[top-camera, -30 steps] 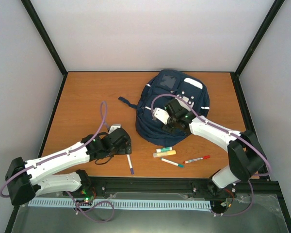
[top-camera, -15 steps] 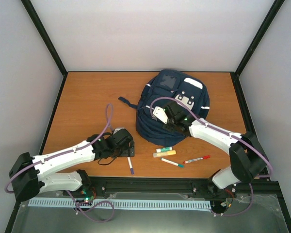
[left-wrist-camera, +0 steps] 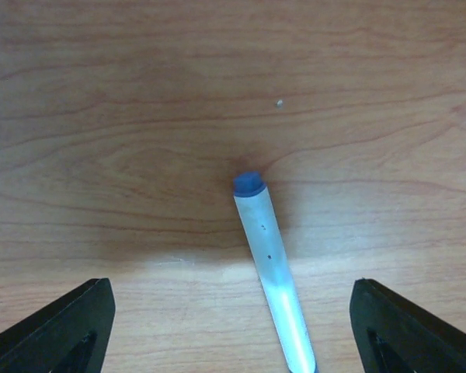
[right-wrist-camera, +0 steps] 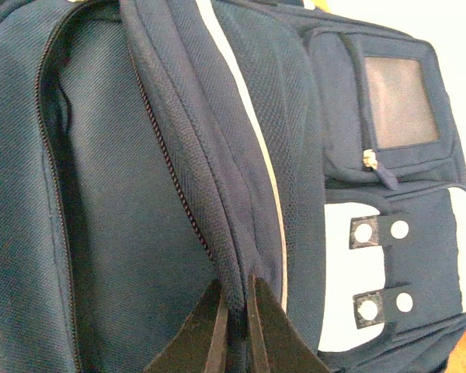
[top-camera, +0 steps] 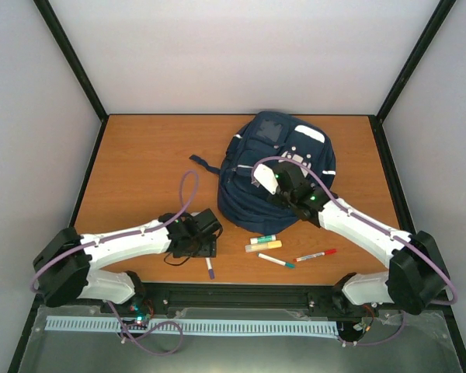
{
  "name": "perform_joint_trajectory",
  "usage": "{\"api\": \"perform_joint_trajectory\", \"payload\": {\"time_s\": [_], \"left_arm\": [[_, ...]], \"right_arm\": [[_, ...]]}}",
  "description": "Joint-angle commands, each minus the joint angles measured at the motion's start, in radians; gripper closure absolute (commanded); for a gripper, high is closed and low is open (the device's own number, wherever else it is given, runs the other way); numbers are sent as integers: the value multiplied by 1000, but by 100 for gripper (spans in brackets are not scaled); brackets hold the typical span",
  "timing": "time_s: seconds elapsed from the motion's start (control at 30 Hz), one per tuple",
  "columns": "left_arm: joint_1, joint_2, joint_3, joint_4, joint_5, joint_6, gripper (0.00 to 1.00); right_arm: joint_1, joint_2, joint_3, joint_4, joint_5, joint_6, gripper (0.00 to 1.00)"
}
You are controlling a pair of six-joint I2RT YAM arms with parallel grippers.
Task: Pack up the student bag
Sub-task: Pick up the stationery from the center of the board.
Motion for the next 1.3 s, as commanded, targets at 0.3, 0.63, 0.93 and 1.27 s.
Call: {"api": "perform_joint_trajectory", "payload": {"time_s": [0.3,0.63,0.93,1.27], "left_arm": [[-13,89,6,48,82,-2,35],[-15,137,15,54,102,22,53],[-15,216,30,66,131,46,65],[-15,218,51,38,140,75,84]], "right_arm": [[-17,-46,-32,95,18,23,97],[-48,-58,-44,112,2,46,97],[-56,-51,-41,104,-12,49,97],[-64,-56,-41,101,-23,52,97]]}}
